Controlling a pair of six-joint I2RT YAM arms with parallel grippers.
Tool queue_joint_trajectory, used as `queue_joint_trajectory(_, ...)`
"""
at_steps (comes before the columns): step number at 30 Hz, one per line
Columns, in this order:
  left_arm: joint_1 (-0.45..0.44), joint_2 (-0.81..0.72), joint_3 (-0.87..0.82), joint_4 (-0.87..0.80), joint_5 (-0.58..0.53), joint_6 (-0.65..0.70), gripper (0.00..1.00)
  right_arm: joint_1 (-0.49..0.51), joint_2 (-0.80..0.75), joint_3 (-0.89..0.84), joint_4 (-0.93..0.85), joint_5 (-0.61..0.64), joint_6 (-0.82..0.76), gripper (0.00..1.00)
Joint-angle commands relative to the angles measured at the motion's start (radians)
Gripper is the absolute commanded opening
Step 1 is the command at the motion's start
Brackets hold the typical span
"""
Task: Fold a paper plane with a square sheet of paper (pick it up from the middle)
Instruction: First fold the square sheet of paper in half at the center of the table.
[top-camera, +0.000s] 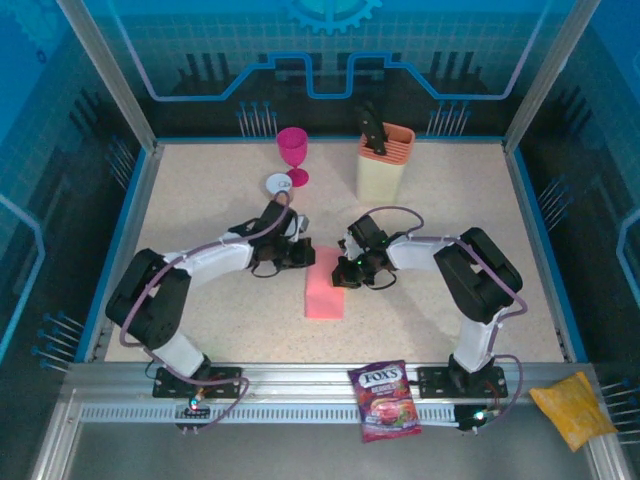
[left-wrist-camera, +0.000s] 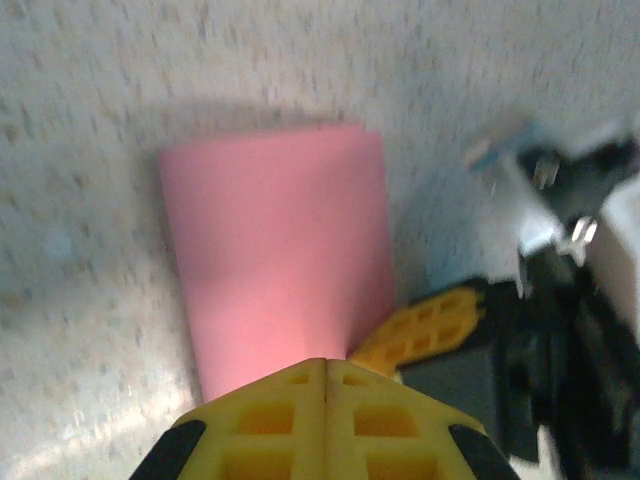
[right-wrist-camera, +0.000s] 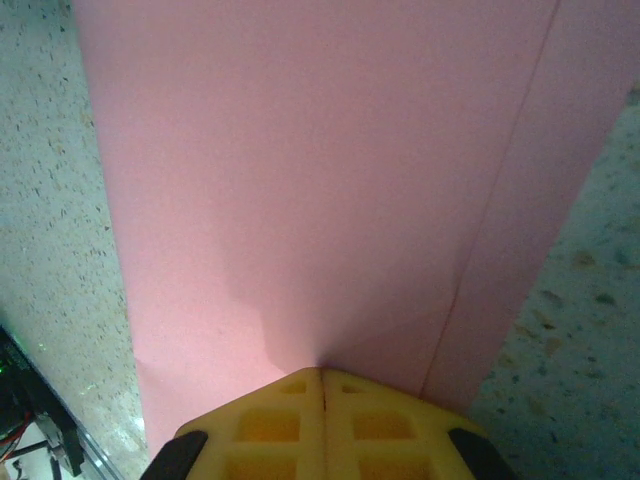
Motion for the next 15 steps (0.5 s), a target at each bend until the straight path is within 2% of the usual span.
queue_joint_trajectory(1, -0.047, -0.036, -0.065, -0.035, 0.048, 0.000, 0.04, 0.004, 0.110, -0.058, -0.120, 0.125, -0.016, 0.00)
queue_joint_trajectory(7, -0.120, -0.050, -0.144, -0.006, 0.038, -0.020, 0.03, 0.004, 0.118, -0.051, -0.132, 0.124, -0.025, 0.00)
queue_joint_trajectory(15, -0.124, -0.035, -0.235, 0.041, 0.011, -0.028, 0.01, 0.001, 0.120, -0.049, -0.139, 0.123, -0.030, 0.00)
